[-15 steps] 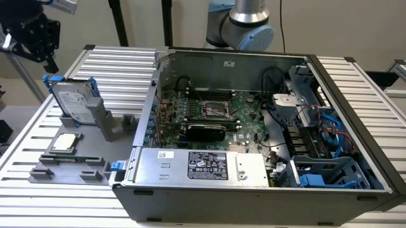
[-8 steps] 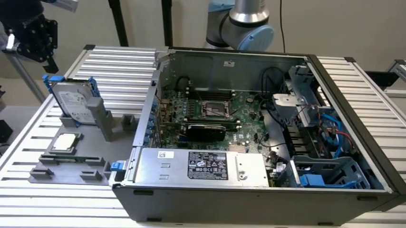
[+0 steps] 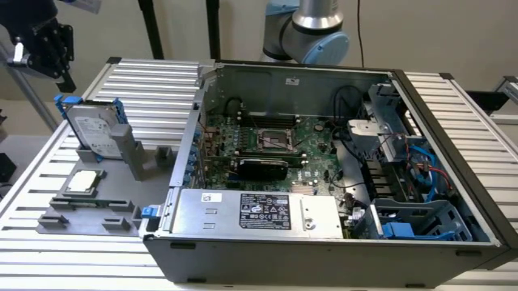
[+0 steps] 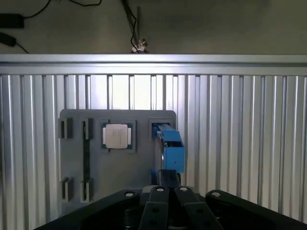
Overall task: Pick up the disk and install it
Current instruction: 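Pick up the disk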
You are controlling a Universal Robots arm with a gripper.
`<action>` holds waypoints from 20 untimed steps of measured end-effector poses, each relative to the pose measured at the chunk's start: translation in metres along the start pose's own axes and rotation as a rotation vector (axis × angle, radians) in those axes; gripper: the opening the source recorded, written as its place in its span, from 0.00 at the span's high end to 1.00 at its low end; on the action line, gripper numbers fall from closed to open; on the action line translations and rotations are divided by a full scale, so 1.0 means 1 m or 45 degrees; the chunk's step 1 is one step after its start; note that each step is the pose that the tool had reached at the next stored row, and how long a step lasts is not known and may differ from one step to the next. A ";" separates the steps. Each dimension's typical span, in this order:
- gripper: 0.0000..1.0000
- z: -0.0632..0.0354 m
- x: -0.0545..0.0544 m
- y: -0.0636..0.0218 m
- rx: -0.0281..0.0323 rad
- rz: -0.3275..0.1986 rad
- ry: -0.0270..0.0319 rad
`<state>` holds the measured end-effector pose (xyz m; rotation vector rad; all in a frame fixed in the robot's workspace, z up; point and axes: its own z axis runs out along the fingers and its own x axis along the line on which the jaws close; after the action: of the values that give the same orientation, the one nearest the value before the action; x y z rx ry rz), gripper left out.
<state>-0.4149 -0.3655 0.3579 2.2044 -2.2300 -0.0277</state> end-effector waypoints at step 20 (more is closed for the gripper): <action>0.00 0.0163 -0.004 0.0059 0.0007 0.096 -0.0015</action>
<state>-0.4211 -0.3612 0.3417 2.1191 -2.3119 -0.0279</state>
